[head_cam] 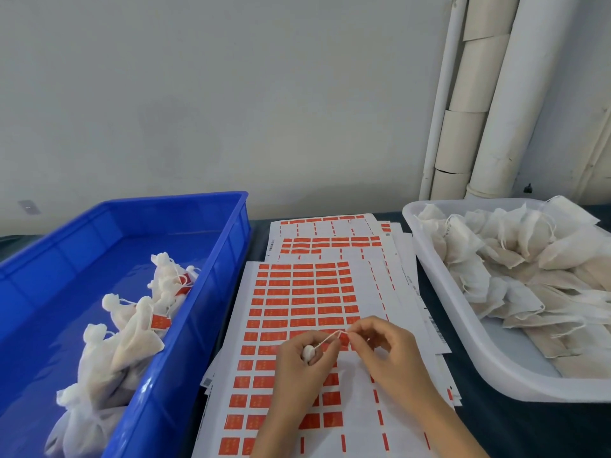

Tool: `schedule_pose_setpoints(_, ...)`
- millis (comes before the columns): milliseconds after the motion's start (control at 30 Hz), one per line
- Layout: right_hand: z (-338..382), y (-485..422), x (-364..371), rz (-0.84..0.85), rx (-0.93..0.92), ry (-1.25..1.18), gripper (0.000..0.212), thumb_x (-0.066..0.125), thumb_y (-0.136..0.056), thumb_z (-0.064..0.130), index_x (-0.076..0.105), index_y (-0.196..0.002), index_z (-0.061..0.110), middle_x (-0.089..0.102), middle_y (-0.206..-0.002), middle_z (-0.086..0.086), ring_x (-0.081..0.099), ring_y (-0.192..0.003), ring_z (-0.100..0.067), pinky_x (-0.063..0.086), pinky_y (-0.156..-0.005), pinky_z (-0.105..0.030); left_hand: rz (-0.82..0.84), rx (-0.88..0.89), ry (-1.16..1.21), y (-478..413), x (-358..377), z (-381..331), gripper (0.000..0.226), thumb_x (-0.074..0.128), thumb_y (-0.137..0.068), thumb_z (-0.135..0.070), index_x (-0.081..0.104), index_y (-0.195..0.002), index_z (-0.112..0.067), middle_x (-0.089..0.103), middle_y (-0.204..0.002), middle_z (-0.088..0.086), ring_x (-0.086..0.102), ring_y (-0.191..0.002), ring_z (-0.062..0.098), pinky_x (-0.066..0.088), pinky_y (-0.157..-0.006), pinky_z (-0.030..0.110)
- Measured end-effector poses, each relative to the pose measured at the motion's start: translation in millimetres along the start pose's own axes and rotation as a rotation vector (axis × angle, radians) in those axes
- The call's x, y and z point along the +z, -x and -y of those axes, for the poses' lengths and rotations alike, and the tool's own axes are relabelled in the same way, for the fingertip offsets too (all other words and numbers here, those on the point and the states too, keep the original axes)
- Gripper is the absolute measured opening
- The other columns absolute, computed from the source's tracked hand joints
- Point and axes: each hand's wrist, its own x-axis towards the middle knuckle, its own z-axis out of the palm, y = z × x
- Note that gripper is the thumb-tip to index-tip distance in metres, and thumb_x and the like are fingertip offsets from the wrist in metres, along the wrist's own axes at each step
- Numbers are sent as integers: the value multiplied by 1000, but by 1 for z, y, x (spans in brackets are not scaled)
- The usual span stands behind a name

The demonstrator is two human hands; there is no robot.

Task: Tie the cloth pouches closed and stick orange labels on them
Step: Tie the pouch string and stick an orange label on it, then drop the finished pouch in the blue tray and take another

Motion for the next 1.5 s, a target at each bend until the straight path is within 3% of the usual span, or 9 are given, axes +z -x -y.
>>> schedule_pose_setpoints(133,-1,-1,2,-7,-25,35,8,68,-87,23,65,-83,29,66,-86,25,62,-88,0,47,-73,-5,29,22,-19,0,-1,-2,13,71,-83,-26,70,-78,-37,69,-76,-24,64,-79,-1,49,-62,8)
schedule_pose_setpoints(300,-6,-5,-2,-85,50,-44,5,68,-85,25,65,-88,28,67,-90,27,65,-88,-1,51,-71,-10,36,-23,27,6,-5,-6,17,54,-95,-26,59,-107,-37,64,-99,-32,57,-100,-10,46,-70,2)
schedule_pose_setpoints(433,-5,-6,-3,-111,117,-95,11,69,-79,33,67,-88,27,71,-88,19,67,-86,-2,55,-71,-15,23,-137,129,8,-11,-16,14,47,-99,-19,56,-107,-27,69,-97,-14,65,-91,-3,52,-69,10)
schedule_pose_setpoints(533,2,-7,-4,-44,177,-119,15,71,-80,32,66,-93,25,72,-91,16,69,-85,-7,57,-75,-23,10,-172,48,14,-13,-28,14,54,-95,-25,57,-104,-35,66,-100,-21,64,-92,-7,50,-71,7)
schedule_pose_setpoints(800,70,-8,12,281,-64,25,30,82,-70,16,64,-80,38,67,-76,32,68,-77,-8,49,-60,-7,-68,234,-208,42,-65,-80,35,64,-89,-10,61,-102,-42,55,-107,-27,55,-103,-6,47,-89,9)
schedule_pose_setpoints(933,120,-15,25,410,-223,7,9,75,-75,35,70,-76,42,70,-77,21,68,-84,-5,52,-67,-13,-86,399,-324,50,-113,-105,35,67,-87,-14,59,-111,-38,59,-108,-23,56,-102,-10,45,-90,10)
schedule_pose_setpoints(1067,174,-33,55,388,-356,15,9,63,-72,55,68,-72,48,68,-75,24,67,-77,-1,52,-66,-10,-213,300,-402,37,-169,-115,20,66,-88,-22,65,-108,-25,65,-98,-13,58,-87,-7,52,-81,20)
schedule_pose_setpoints(1200,197,-69,99,345,-408,33,11,70,-85,32,73,-90,23,71,-79,13,67,-74,0,52,-66,-11,-315,236,-452,6,-214,-121,7,66,-84,-24,70,-78,-26,68,-69,-10,63,-62,7,53,-62,26)
schedule_pose_setpoints(1500,196,-109,169,487,-364,287,19,58,-92,16,69,-108,13,68,-97,-4,65,-87,-17,55,-72,-24,-297,37,-567,-53,-248,-80,13,61,-85,-9,71,-81,-16,68,-77,-4,64,-75,13,48,-60,14)
